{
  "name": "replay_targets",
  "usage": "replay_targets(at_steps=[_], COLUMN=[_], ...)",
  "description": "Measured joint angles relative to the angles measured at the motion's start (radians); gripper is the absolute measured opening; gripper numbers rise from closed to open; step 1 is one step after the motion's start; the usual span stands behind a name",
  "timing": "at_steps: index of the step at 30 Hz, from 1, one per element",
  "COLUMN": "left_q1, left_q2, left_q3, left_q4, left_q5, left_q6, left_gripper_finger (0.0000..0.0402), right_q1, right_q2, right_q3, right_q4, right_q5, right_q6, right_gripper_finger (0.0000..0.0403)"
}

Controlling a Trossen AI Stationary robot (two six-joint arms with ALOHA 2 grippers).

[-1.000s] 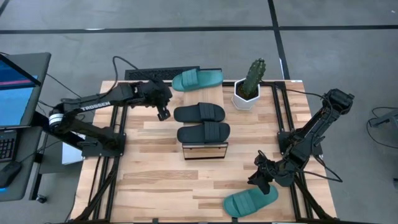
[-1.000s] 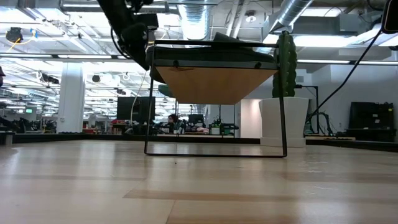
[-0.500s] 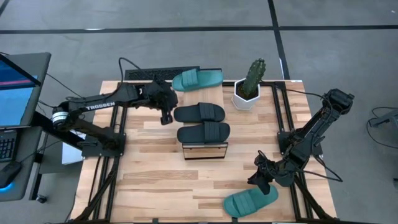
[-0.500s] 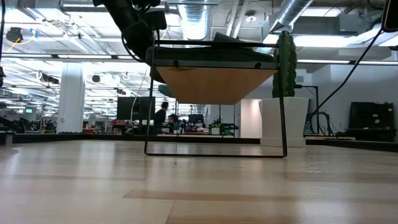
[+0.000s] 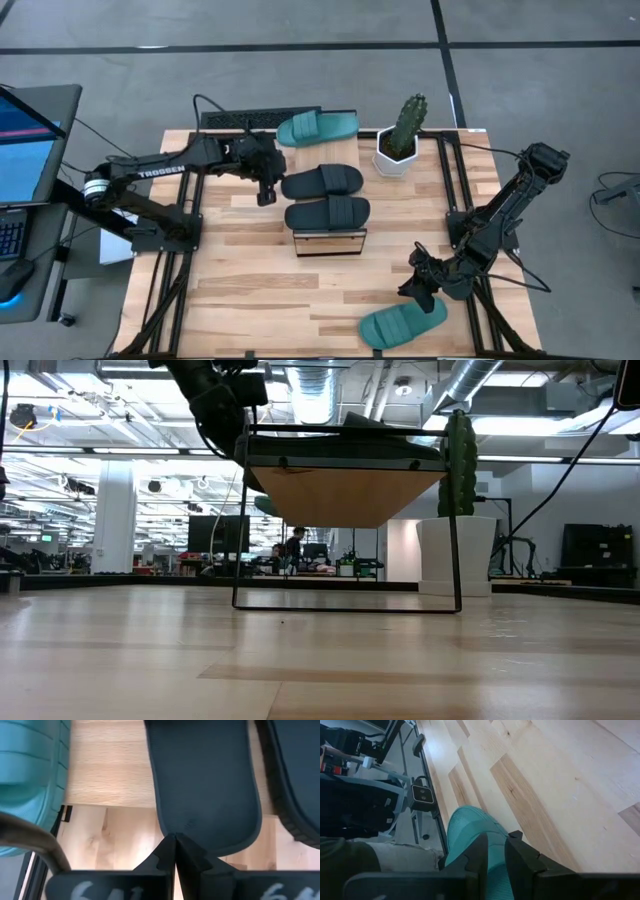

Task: Pick and place slides into the shelf
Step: Adjust the top black slipper on the shelf

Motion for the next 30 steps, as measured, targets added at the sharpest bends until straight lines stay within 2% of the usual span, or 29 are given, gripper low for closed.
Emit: replay_targets(at_steps=[12,17,25,30], left_q1=[-0.051,-0.058,-0.075,-0.138], left_q2=[0.0,-0.001,-0.017,-0.092], left_q3=[0.0,0.015,0.224,0.325], left_q4=[-0.019,-0.041,-0.152,-0.133], left_q5=[-0.001,-0.039,-0.031,0.11], left_q6=[-0.011,-0.024,-0.054,-0.136], left_gripper_finger=[0.0,0.0,0.0,0.0], right_q1=[0.0,-0.005,-0.066,-0.125], right_q2=[0.0,0.0,-0.003,-0.053], right_q3=[0.0,0.0,0.0,0.012], right_q4=[0.009,0.027,0.156,0.176], right_q5=[0.0,0.004,0.022,0.088], right_q6=[0.0,-0.035,-0.238,-0.437], right_gripper_finger=[0.0054,0.0054,0.0051,0.0016])
